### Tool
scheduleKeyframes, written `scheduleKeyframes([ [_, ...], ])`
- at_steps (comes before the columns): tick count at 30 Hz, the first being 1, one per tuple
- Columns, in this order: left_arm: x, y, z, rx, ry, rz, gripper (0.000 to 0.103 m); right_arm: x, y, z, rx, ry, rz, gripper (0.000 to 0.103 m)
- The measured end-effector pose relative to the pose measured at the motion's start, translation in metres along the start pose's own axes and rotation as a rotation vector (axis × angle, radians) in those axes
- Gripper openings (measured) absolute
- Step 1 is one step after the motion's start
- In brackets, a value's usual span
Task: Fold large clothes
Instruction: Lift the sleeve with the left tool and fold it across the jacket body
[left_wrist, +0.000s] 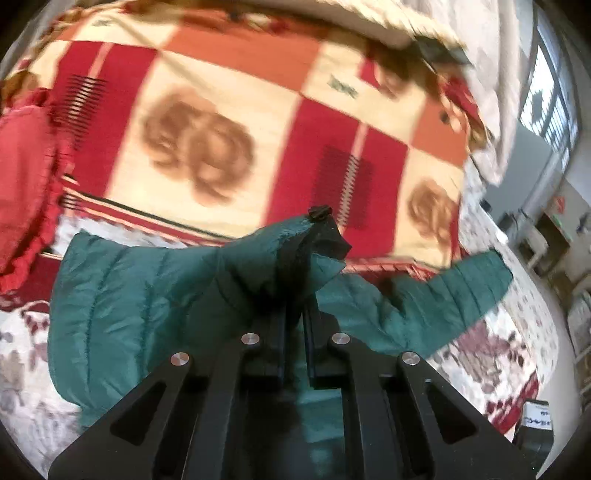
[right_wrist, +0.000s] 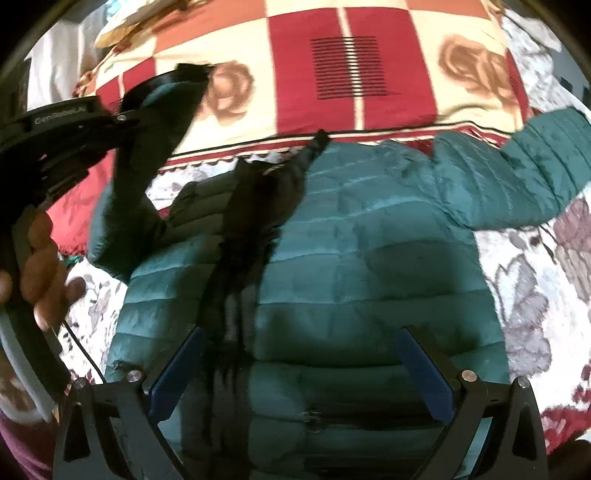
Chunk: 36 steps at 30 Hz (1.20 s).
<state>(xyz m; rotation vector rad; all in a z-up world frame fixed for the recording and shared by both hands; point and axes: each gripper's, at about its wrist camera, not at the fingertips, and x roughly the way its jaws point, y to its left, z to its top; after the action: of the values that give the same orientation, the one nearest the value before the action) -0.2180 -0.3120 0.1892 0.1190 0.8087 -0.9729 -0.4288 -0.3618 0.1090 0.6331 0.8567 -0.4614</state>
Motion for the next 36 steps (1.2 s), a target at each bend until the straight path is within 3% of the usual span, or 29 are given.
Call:
scheduleKeyframes([
  [10,0.079,-0.021,-0.045,-0.006,0.189,-0.104,0.009,0.003,-0.023,-0.005,0.056,0.022,-0.005,0.103],
  [12,0.081,-0.018,-0.047,-0.018,0.221,-0.15,0.012,0.001,-0.025,-0.005,0.06,0.013,-0.009,0.103],
  [17,0.066,-0.008,-0.044,-0.037,0.228,-0.246,0.049,0.002,-0.026,-0.001,0.071,0.004,-0.001,0.103],
  [18,0.062,-0.007,-0.043,-0.044,0.22,-0.263,0.052,0.003,-0.025,-0.001,0.069,0.005,0.002,0.103],
  [21,0.052,0.001,-0.04,-0.079,0.221,-0.3,0.055,0.005,-0.021,0.001,0.059,0.007,0.012,0.103],
  [26,0.027,0.029,-0.033,-0.124,0.199,-0.294,0.055,0.005,-0.015,0.009,0.032,-0.006,0.033,0.103],
  [29,0.006,0.058,-0.03,-0.145,0.153,-0.239,0.055,0.01,-0.019,0.017,0.062,-0.012,0.06,0.103],
  [33,-0.013,0.096,-0.03,-0.138,0.096,-0.023,0.055,0.028,-0.021,0.036,0.106,0.009,0.111,0.103],
  [36,-0.02,0.12,-0.034,-0.147,0.092,0.096,0.055,0.046,-0.025,0.05,0.197,0.022,0.174,0.103],
])
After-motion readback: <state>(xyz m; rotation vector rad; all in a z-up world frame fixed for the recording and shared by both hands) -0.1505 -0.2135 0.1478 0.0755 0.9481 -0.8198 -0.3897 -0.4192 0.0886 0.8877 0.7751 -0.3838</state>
